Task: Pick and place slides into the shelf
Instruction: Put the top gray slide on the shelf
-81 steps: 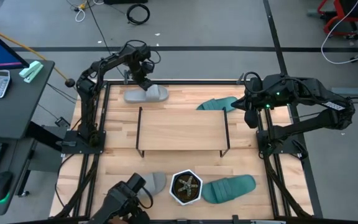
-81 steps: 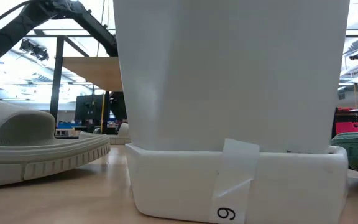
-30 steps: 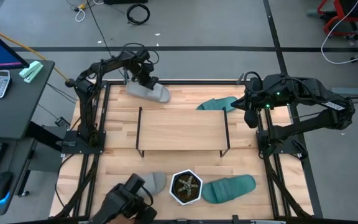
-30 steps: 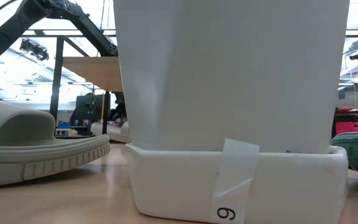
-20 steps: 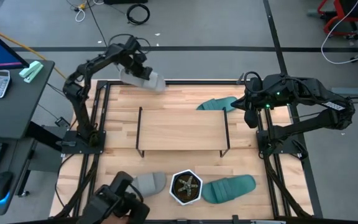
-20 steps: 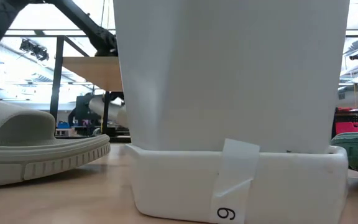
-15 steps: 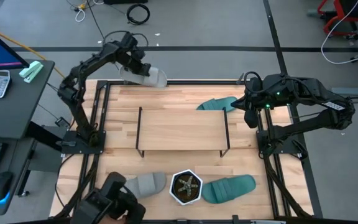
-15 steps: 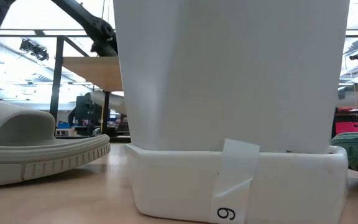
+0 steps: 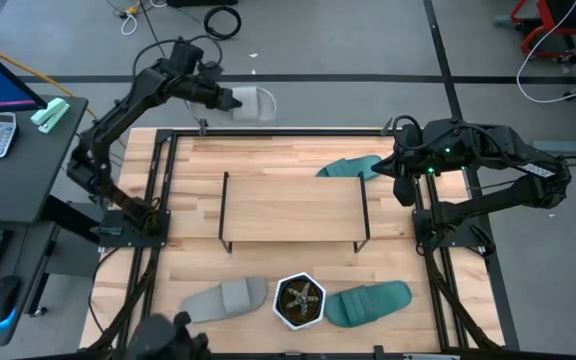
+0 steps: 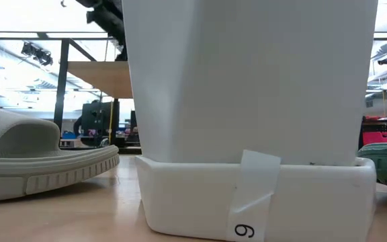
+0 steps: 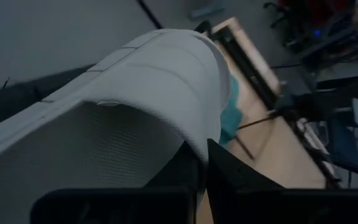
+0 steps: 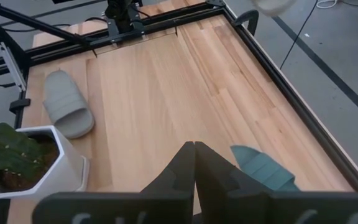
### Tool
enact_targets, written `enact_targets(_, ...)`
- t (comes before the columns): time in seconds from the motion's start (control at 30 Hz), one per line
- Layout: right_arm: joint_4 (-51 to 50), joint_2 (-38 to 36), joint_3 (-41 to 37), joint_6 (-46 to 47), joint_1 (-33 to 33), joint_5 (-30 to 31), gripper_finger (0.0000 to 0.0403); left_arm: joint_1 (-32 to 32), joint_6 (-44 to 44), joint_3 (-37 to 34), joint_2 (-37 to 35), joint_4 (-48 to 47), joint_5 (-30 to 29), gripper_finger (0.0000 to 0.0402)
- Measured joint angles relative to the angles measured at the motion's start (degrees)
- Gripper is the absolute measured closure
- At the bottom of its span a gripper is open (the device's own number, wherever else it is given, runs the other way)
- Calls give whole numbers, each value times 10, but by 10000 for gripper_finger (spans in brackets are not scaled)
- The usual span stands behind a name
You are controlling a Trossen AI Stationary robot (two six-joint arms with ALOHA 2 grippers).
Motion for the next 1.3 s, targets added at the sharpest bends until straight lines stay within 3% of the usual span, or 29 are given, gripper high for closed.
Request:
enact_targets(0.33,0,0,0,-1,0,0,386,-70,-45,0,-72,24,1,385)
enact_targets(0.63,0,0,0,-1,0,-10,386,-160,-82,0,-91,71,-1,389)
enact_targets(0.73,0,0,0,3,0,-9,386,-196,-106,0,-92,95,-27,388)
enact_targets(1.0,0,0,0,4,0,-9,386,-332,-169,0,-99,108,-231,389)
enact_targets(1.3,19,0,0,-30,0,-9,386,-472,-265,1,-155,76,-474,389)
